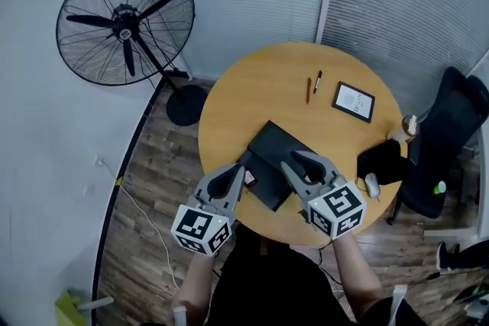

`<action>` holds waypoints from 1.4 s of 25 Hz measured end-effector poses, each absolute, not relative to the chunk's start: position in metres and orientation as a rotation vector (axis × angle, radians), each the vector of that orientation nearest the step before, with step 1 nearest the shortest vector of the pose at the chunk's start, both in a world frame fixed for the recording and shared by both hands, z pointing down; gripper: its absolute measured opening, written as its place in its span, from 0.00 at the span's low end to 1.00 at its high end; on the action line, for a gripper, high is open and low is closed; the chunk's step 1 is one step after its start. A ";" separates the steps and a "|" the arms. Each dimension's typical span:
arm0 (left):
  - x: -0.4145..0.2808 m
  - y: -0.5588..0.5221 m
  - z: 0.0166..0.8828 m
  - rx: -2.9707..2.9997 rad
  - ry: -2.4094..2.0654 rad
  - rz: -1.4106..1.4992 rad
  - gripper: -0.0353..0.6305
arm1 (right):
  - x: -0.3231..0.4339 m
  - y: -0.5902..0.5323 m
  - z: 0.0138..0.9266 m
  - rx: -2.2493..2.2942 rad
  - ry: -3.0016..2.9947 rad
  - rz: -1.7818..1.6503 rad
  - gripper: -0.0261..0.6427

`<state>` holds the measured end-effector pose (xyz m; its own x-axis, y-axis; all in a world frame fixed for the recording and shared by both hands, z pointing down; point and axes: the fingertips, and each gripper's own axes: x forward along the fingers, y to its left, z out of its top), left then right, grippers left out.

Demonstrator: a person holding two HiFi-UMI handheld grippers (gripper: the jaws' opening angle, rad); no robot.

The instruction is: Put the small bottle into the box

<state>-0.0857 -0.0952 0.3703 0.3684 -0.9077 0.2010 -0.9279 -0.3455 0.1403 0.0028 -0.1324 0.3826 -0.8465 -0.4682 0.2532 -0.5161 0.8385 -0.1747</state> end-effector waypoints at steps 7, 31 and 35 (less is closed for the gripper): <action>-0.080 -0.081 0.362 2.372 -1.720 0.117 0.05 | 0.015 -0.123 0.356 0.698 -2.902 0.288 0.18; -0.079 -0.061 0.341 2.326 -1.856 0.077 0.05 | 0.036 -0.111 0.335 0.636 -2.994 0.209 0.08; -0.082 -0.058 0.342 2.320 -1.861 0.075 0.05 | 0.035 -0.107 0.337 0.630 -2.992 0.204 0.06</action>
<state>-0.0820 -0.0576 0.3420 0.2214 -0.9646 0.1430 -0.9730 -0.2089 0.0978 0.0354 -0.1073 0.3374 -0.9128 -0.3954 0.1025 -0.4057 0.9068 -0.1142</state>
